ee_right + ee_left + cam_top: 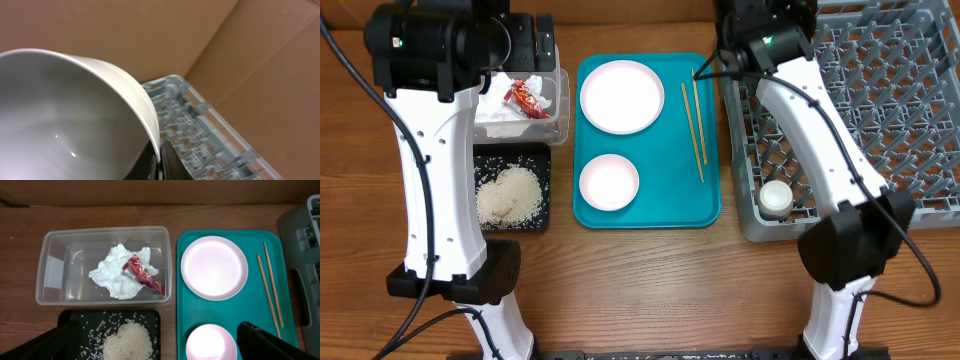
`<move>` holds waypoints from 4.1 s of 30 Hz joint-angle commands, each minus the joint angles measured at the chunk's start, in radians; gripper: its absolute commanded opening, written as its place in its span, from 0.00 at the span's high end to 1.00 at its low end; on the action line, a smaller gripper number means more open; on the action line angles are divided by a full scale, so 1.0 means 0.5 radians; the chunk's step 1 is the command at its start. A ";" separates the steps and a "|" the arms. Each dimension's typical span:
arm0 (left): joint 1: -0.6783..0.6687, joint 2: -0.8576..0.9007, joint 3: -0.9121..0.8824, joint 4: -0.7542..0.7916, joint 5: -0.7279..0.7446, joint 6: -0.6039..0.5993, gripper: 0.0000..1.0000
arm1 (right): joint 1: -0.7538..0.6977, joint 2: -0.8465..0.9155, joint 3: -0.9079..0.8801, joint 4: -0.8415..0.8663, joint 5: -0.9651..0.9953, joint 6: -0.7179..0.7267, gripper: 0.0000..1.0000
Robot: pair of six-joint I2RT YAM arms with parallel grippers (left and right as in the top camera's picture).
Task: Sort waste into correct bins and load items into the dishwasher
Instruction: 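Carry the grey-green bowl right into the back of the dish rack, then stand the grey-green bowl in the rack and open the right gripper, then move the right gripper to the pink bowl and grip its rim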
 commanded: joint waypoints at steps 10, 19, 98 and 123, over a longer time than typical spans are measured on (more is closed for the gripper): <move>-0.005 -0.026 -0.005 -0.004 -0.015 0.002 0.00 | -0.162 0.450 -0.027 0.388 0.076 -0.983 0.96; -0.005 -0.026 -0.005 -0.004 -0.016 0.002 0.00 | -0.154 0.470 -0.031 0.397 -0.023 -0.965 0.96; -0.005 -0.026 -0.005 -0.004 -0.016 0.002 0.00 | 0.177 0.616 -0.031 0.433 0.170 -1.026 0.46; -0.005 -0.026 -0.005 -0.004 -0.016 0.002 0.00 | 0.308 0.071 -0.224 -0.707 -3.266 0.081 0.12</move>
